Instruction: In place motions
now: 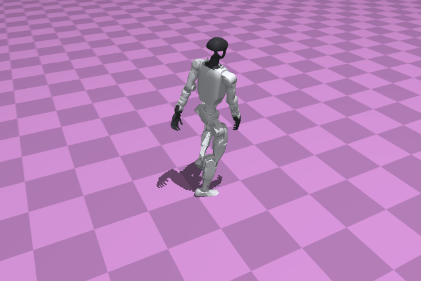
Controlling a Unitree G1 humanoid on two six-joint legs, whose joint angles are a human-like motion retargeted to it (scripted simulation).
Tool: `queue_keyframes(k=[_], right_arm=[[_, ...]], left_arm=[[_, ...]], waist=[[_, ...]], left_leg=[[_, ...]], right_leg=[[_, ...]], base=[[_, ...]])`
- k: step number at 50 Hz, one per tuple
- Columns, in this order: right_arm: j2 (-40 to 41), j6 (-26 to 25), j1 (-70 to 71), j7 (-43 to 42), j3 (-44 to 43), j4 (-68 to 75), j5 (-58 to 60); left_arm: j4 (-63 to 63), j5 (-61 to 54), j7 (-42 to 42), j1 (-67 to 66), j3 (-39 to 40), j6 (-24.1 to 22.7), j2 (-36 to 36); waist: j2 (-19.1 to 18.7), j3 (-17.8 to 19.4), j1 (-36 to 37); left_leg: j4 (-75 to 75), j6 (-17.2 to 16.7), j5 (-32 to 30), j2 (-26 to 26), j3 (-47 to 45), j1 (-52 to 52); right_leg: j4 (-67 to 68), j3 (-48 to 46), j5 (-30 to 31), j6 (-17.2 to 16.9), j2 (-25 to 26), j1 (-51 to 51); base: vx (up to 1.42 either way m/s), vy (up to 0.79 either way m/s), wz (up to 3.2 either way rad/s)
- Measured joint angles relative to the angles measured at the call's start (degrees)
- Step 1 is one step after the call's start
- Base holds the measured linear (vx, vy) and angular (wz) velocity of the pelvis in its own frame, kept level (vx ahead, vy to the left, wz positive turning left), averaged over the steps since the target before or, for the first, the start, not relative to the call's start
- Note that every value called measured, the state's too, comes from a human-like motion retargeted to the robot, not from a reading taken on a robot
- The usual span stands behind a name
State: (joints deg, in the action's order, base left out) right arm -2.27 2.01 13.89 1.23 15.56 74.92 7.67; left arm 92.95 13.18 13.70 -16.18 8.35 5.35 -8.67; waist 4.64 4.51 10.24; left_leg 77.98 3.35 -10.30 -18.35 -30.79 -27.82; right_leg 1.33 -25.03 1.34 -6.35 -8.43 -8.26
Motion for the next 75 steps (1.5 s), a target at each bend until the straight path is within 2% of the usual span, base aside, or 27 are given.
queue_keyframes(k=[5,10,13,15,19,20,22,25,28,32,34,37,40,42,44,47,52,58,62,65,67,68,70,73,75], right_arm=[[0.5,1.3,1.3,0.0,3.0,-4.8,1.0],[0.4,2.1,0.5,-0.1,4.5,-6.4,2.0],[0.4,2.3,-1.7,-0.3,4.4,-5.4,2.1],[0.3,2.3,-3.3,0.0,4.2,-3.9,1.9],[-0.4,1.9,-6.8,0.8,2.8,-0.2,2.0],[-0.6,1.7,-7.7,1.0,2.4,0.8,2.0],[-1.1,1.3,-9.2,1.3,1.0,2.9,2.2],[-2.3,0.8,-11.1,1.2,-1.2,5.6,3.0],[-4.2,0.6,-12.4,1.3,-3.0,7.7,4.9],[-6.9,-0.3,-14.3,1.6,-5.5,8.9,7.9],[-7.9,-0.4,-15.8,1.7,-6.8,8.9,8.9],[-8.8,-0.6,-17.7,1.9,-8.8,8.8,9.6],[-9.5,-0.9,-18.0,1.8,-10.9,8.8,9.2],[-10.1,-0.5,-18.3,2.0,-11.1,8.8,8.2],[-10.4,-0.6,-18.3,2.8,-11.0,9.7,7.5],[-10.7,-1.4,-18.5,3.7,-11.4,12.7,7.0],[-11.7,-2.7,-21.8,4.8,-13.3,17.3,9.0],[-12.2,-3.7,-24.8,4.6,-15.9,18.2,10.0],[-12.0,-3.2,-24.5,4.2,-16.2,16.0,8.9],[-11.7,-2.7,-24.0,3.7,-15.7,14.7,8.0],[-11.2,-2.5,-23.3,3.5,-15.0,14.0,7.7],[-11.0,-2.4,-22.9,3.6,-14.5,13.8,7.7],[-10.3,-2.3,-22.1,4.0,-13.8,13.6,8.2],[-9.4,-2.4,-20.2,4.5,-13.4,14.4,9.6],[-8.9,-2.4,-18.6,3.7,-12.7,14.6,10.3]], left_arm=[[1.0,2.5,2.8,-4.7,2.1,-0.7,1.2],[1.4,2.3,3.2,-6.1,3.8,-0.6,1.4],[0.8,2.4,3.3,-5.9,4.3,-0.4,0.5],[0.0,2.7,3.1,-5.3,4.5,-0.2,-0.1],[-1.9,3.8,2.5,-3.4,4.7,0.4,-1.6],[-2.4,4.0,2.1,-2.9,4.7,0.4,-2.1],[-3.3,3.8,1.4,-1.5,4.5,0.5,-2.8],[-4.1,2.8,0.6,1.1,4.0,0.5,-3.4],[-3.1,1.0,-0.1,5.5,2.6,0.7,-3.5],[-2.1,0.3,-0.6,12.3,-2.0,1.1,-3.9],[-2.4,1.1,-0.7,15.0,-4.8,1.1,-3.8],[-3.7,1.4,-0.3,18.3,-8.5,1.0,-3.3],[-5.9,0.4,0.0,21.9,-8.8,0.6,-1.9],[-8.0,-1.5,0.5,24.2,-7.8,-0.3,-1.6],[-10.6,-2.6,0.2,26.6,-6.1,-1.0,-1.5],[-14.8,-3.1,-1.9,29.7,-3.9,-2.4,-0.8],[-21.4,-5.7,-1.7,32.3,-6.7,-5.8,0.3],[-23.7,-6.0,-2.0,32.1,-9.9,-6.1,1.2],[-23.6,-5.0,-1.0,30.1,-10.2,-4.9,1.3],[-22.7,-4.6,-0.2,28.0,-10.4,-4.3,1.9],[-21.7,-4.3,0.2,26.6,-10.3,-3.8,2.2],[-21.1,-4.1,0.5,25.8,-10.1,-3.6,2.3],[-19.9,-3.2,0.8,23.8,-9.9,-3.3,2.7],[-16.7,-2.4,-0.1,20.4,-10.1,-3.1,3.2],[-14.6,-2.6,-1.4,18.1,-9.2,-2.8,3.5]], waist=[[-0.3,-1.6,1.6],[-0.6,-2.4,-1.0],[-0.2,-4.2,-3.2],[0.4,-5.5,-4.5],[0.3,-8.6,-6.0],[0.0,-9.4,-6.2],[-0.6,-10.6,-6.8],[-1.9,-11.8,-8.1],[-2.3,-12.1,-10.2],[-1.7,-10.6,-11.9],[-1.5,-9.6,-11.5],[-2.4,-8.0,-11.2],[-4.3,-4.7,-13.0],[-5.0,-2.7,-16.4],[-5.7,-0.7,-19.4],[-5.8,1.5,-22.6],[-6.1,0.5,-22.0],[-5.2,-1.4,-18.6],[-4.4,-2.4,-18.2],[-2.5,-4.1,-17.6],[-1.4,-4.9,-16.8],[-1.1,-5.4,-15.5],[-1.0,-6.3,-13.4],[-2.0,-7.8,-9.8],[-2.4,-8.3,-9.3]], left_leg=[[4.9,-1.1,1.0,-1.6,0.8,-4.4],[-1.2,0.3,0.5,-0.1,0.0,1.5],[-10.5,1.5,-0.2,2.8,-2.0,7.9],[-19.0,1.0,-1.4,6.1,-2.8,12.2],[-41.7,-3.2,-3.7,15.0,-0.1,20.6],[-48.1,-5.2,-2.9,17.1,1.4,22.8],[-57.4,-6.0,3.2,19.4,0.9,27.3],[-67.5,-4.6,7.2,21.3,1.1,30.6],[-71.4,-4.2,7.1,21.8,2.1,30.8],[-73.5,-2.1,6.7,23.3,3.8,30.7],[-73.7,-1.6,6.6,23.4,4.6,30.7],[-74.3,-0.7,6.5,22.1,3.3,31.2],[-74.7,0.1,6.6,20.1,2.2,31.9],[-75.1,0.8,6.3,19.5,2.1,32.2],[-75.1,1.2,6.1,18.5,1.7,32.2],[-74.5,1.9,5.7,17.5,2.0,31.6],[-73.9,2.5,5.2,16.7,2.0,30.3],[-74.1,1.8,5.0,17.6,0.9,31.0],[-74.4,1.1,4.7,19.1,0.4,31.2],[-74.9,1.0,4.6,22.5,0.1,30.9],[-75.1,0.9,4.5,24.4,0.2,30.8],[-75.3,0.6,4.5,24.8,-0.4,30.8],[-75.5,0.1,4.5,25.2,-1.0,31.3],[-74.8,-0.7,4.3,23.8,-2.5,30.9],[-72.9,-1.4,4.7,22.5,-2.9,30.0]], right_leg=[[0.5,0.3,-0.3,0.6,0.3,1.0],[1.2,-1.6,-1.0,-0.6,-0.1,0.1],[1.1,-3.2,-1.2,-1.5,-0.8,-0.1],[1.0,-3.7,-1.2,-2.3,-1.6,0.1],[0.5,-3.7,-0.9,-3.1,-1.4,1.1],[0.4,-3.6,-0.8,-3.2,-0.8,1.5],[0.3,-3.8,-0.8,-3.3,0.2,1.9],[0.3,-4.1,-0.7,-3.6,2.0,2.1],[1.0,-5.0,-0.7,-4.2,1.8,2.4],[4.7,-6.5,-0.5,-4.9,0.5,3.4],[8.2,-6.3,2.1,-5.0,0.1,4.6],[16.9,-8.5,12.3,-5.4,-1.1,7.9],[29.8,-8.6,24.5,-3.4,-2.4,14.8],[38.2,-3.9,25.0,-1.7,-1.7,21.4],[45.5,-4.8,21.9,-0.2,-3.2,25.5],[53.4,-3.1,18.0,0.1,-2.9,31.3],[58.6,-2.9,15.4,-1.2,-2.0,35.1],[50.8,-3.6,14.9,-3.0,-1.1,25.9],[35.5,-2.6,15.7,-4.0,1.0,15.8],[19.4,2.5,17.4,-6.9,3.1,8.8],[11.1,4.7,8.1,-7.6,3.2,5.0],[8.4,1.7,3.6,-7.0,2.3,3.2],[4.1,0.4,-0.8,-4.2,2.1,1.9],[0.8,2.2,1.1,-4.5,2.2,2.2],[-0.4,-1.0,1.4,-4.0,2.1,2.0]], base=[[0.06,-0.01,-0.11],[0.02,0.05,0.34],[0.07,0.09,0.54],[0.04,0.12,0.39],[0.05,0.14,0.16],[0.06,0.12,0.05],[0.05,0.11,0.13],[0.05,0.17,0.26],[0.01,0.19,0.47],[-0.08,0.16,0.34],[0.0,0.2,-0.21],[-0.03,0.15,-0.45],[-0.18,0.22,-0.32],[-0.21,0.18,0.09],[-0.23,0.16,0.03],[-0.18,0.09,0.16],[0.06,0.0,0.02],[0.06,-0.04,-0.21],[-0.01,-0.03,-0.09],[-0.02,-0.08,-0.1],[0.0,-0.06,-0.28],[0.04,-0.06,-0.62],[0.06,-0.13,-0.67],[0.03,-0.14,-0.46],[-0.09,-0.16,-0.01]])
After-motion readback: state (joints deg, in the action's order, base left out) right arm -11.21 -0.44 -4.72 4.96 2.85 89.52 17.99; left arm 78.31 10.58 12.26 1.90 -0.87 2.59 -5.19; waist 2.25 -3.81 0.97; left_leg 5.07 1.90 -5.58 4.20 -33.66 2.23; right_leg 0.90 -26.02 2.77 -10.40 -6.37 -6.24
